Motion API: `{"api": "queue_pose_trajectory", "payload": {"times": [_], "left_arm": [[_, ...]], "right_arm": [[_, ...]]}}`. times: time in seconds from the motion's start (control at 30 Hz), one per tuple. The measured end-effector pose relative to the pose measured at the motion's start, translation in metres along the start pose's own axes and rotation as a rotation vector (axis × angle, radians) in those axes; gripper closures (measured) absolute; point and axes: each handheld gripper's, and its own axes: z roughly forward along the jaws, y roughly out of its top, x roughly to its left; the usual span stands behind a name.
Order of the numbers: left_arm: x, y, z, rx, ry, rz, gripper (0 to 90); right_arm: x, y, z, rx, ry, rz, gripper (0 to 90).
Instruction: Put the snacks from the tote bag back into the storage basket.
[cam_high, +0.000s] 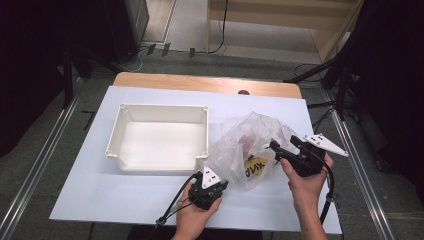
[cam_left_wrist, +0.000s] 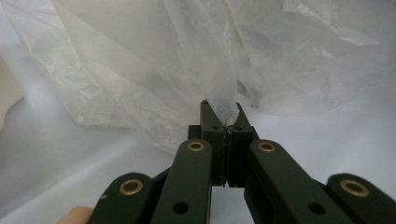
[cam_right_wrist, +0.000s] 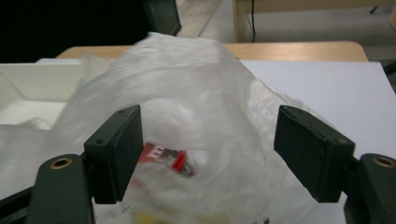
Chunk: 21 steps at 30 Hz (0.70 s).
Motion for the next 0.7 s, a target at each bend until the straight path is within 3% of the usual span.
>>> {"api": "queue_pose_trajectory", "payload": {"times": [0.17,0.2,0.27,0.3,0.33,0.47,0.6,0.63,0.67,0.7], "left_arm": [[0.000,0.000,0.000,0.002,0.000,0.006,89.8],[0.000,0.000,-0.001,0.002,-0.003,0.007,89.8],[0.000,-0.001,-0.001,0.000,-0.006,0.004,89.8],[0.000,-0.001,-0.001,0.000,-0.005,0.007,89.8],[-0.001,-0.001,-0.001,0.001,-0.007,0.009,89.9],[0.001,-0.001,-0.001,0.002,-0.010,0.003,89.9],[-0.001,-0.001,-0.001,-0.005,-0.001,0.009,89.9],[-0.001,-0.001,-0.001,-0.005,0.000,0.010,89.8],[-0.001,-0.001,-0.001,-0.005,0.000,0.010,89.7],[-0.001,-0.001,-0.001,-0.005,0.000,0.010,89.7]], "right_arm": [[0.011,-0.005,0.001,0.009,0.026,-0.038,27.2],[0.008,-0.020,0.020,0.079,-0.023,-0.069,36.0],[0.005,-0.026,0.027,0.105,-0.023,-0.055,40.9],[0.001,-0.035,0.035,0.129,-0.009,-0.033,48.0],[-0.007,-0.056,0.050,0.186,0.023,-0.003,66.2],[-0.013,-0.075,0.070,0.316,-0.029,-0.022,82.3],[-0.014,-0.076,0.070,0.327,-0.057,-0.036,87.5],[-0.013,-0.076,0.069,0.326,-0.065,-0.042,84.8],[-0.012,-0.076,0.067,0.320,-0.069,-0.042,76.5],[-0.012,-0.076,0.067,0.320,-0.069,-0.042,76.5]]}}
